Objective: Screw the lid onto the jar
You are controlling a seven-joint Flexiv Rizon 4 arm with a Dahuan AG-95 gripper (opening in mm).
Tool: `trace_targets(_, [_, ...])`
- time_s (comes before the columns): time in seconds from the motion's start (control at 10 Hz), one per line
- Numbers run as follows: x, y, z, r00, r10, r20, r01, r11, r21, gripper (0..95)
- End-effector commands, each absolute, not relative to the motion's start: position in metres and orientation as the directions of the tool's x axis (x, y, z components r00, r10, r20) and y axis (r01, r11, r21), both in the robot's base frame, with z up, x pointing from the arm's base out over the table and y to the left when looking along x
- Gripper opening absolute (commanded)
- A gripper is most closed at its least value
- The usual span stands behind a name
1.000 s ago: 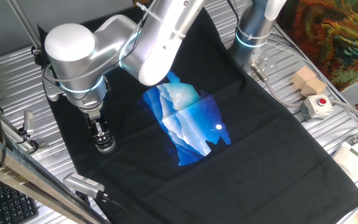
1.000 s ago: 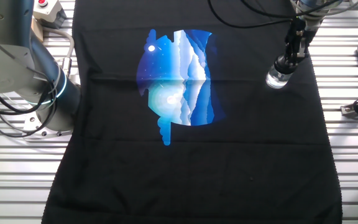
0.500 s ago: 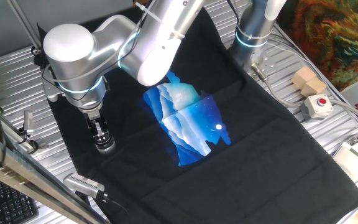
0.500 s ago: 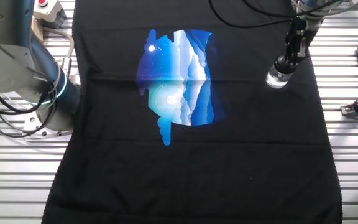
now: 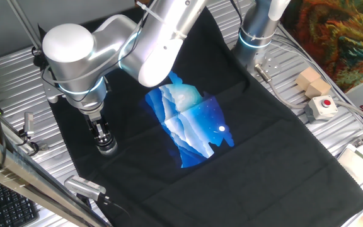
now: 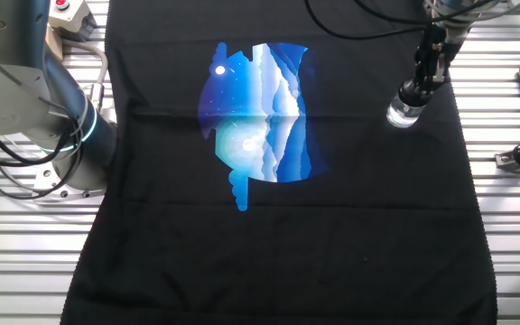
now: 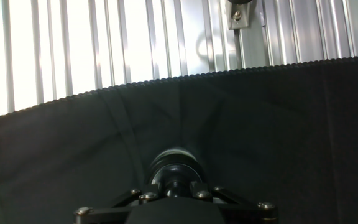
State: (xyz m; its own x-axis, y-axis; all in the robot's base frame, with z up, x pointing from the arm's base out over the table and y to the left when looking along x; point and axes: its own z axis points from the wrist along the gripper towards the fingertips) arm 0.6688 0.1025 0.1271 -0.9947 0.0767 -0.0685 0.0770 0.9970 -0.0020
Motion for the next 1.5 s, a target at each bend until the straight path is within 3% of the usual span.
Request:
trace_targets(0.1, [0.6691, 0.1023, 0.1280, -0.995, 0.074, -0.067, 0.075, 0.997, -0.004, 0.0])
trace_targets(1.5, [0.6690, 0.1030, 0.1302, -0.996, 0.067, -0.062, 0.067, 0.998, -0.006, 0.0])
